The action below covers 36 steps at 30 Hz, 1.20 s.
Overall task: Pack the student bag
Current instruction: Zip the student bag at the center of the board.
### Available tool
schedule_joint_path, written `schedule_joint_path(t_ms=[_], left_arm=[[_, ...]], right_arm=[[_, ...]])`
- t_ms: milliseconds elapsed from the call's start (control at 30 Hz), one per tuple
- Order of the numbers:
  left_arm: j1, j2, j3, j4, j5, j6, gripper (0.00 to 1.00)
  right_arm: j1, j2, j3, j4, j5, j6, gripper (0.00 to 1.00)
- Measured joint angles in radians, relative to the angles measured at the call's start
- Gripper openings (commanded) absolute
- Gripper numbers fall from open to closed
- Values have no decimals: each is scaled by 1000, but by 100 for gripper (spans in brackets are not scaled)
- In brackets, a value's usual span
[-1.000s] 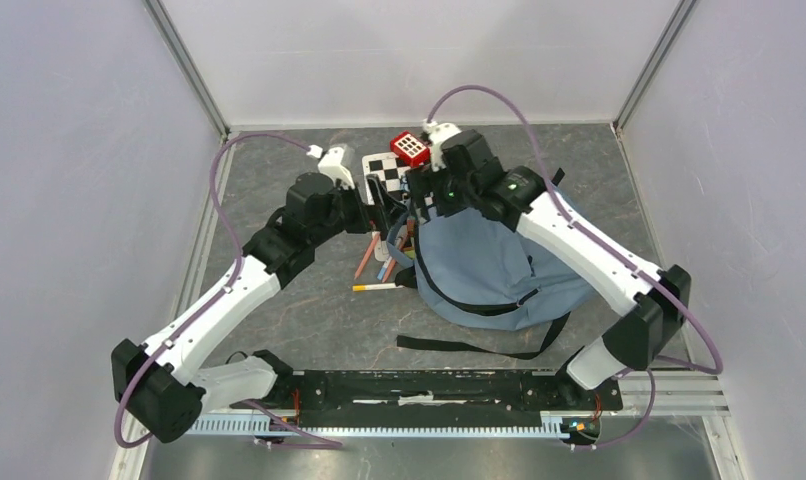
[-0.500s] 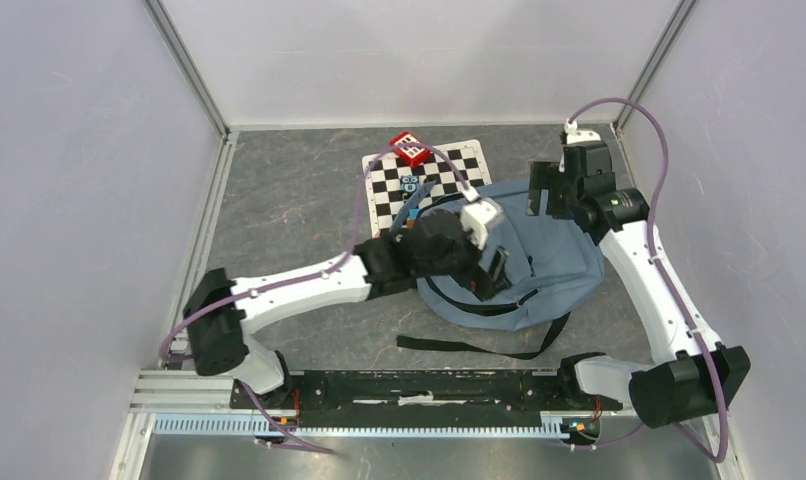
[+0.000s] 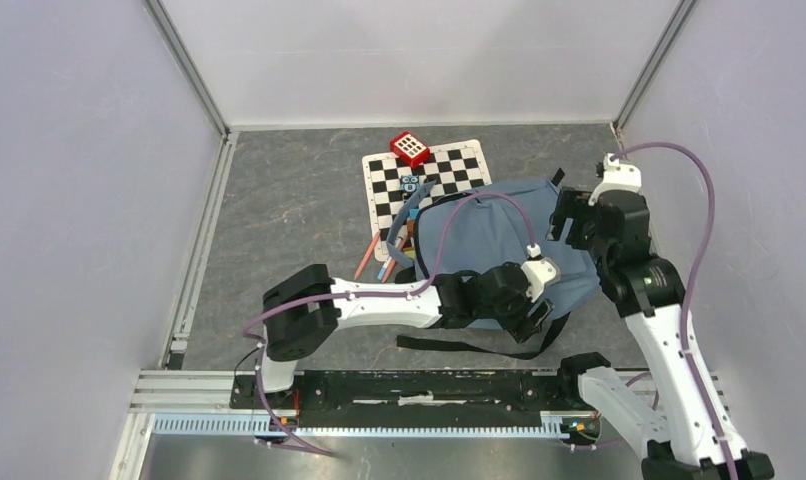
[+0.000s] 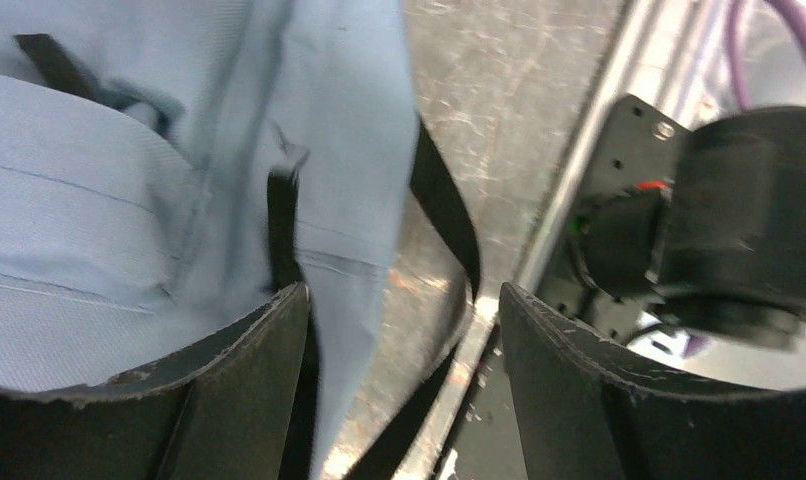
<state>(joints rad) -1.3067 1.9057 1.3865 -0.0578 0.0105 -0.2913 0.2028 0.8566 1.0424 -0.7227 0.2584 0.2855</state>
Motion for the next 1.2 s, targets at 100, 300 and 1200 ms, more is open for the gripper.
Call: schedule_joint_path(t_ms=[100, 300, 1200], left_arm=[[1, 39, 0, 49, -66, 0, 70], [0, 116, 28, 171, -167, 20, 56], [-58, 3, -107, 275, -453, 42, 26]], right_arm=[[0, -75, -51, 50, 5, -2, 87], [0, -197, -203, 129, 3, -7, 87], [-2, -262, -288, 151, -56, -70, 93]])
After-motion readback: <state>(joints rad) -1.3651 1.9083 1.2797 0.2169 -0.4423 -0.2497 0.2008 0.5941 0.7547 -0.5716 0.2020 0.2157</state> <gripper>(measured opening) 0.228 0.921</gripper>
